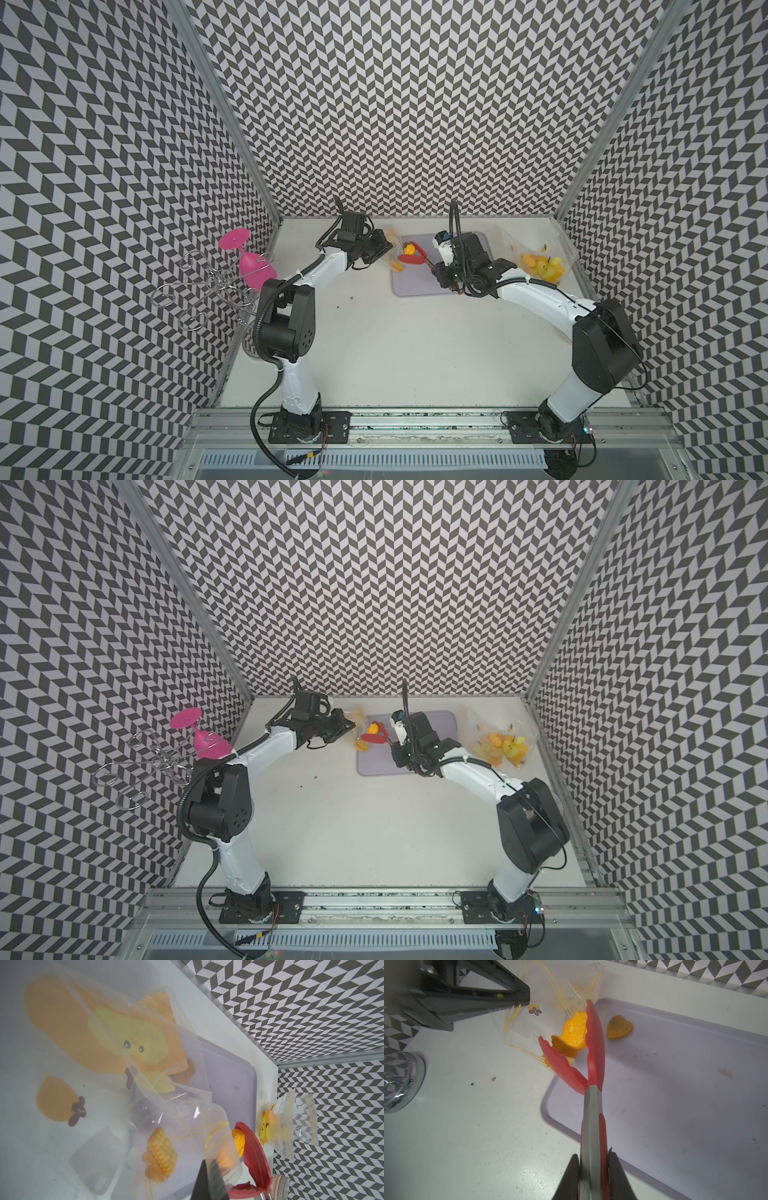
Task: Put the cookies into a resealable bag to prevent moisture
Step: Place the cookie in the ziploc bag.
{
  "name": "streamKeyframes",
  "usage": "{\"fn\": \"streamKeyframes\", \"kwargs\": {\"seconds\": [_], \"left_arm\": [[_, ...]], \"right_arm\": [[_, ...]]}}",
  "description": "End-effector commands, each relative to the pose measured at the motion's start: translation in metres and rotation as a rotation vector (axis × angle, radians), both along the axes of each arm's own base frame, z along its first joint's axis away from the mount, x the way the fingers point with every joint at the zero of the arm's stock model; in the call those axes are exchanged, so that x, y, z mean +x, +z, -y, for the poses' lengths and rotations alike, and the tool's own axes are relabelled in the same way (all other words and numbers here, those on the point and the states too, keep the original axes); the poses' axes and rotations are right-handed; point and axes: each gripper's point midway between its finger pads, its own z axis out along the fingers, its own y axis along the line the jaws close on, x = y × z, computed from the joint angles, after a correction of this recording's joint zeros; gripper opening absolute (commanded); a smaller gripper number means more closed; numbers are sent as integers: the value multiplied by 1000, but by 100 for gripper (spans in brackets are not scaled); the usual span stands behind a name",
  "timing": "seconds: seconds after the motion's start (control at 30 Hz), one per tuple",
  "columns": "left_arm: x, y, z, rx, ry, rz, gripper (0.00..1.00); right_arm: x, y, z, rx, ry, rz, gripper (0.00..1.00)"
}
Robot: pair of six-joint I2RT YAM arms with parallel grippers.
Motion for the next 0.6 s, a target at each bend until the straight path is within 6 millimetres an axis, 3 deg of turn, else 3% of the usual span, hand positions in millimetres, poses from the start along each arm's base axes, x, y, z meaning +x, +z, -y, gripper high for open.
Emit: {"fn": "streamKeyframes", "kwargs": {"seconds": [0.0,0.23,0.57], "left_arm": [[5,20,8,-44,-12,34,0],[5,21,10,-56,-12,23,0],[4,19,11,-65,-8,10,0]], "right_arm": [[11,31,-5,-27,-52,165,0],[7,41,0,-141,-124,321,0],[-4,46,-11,-231,-85,450,0]]}}
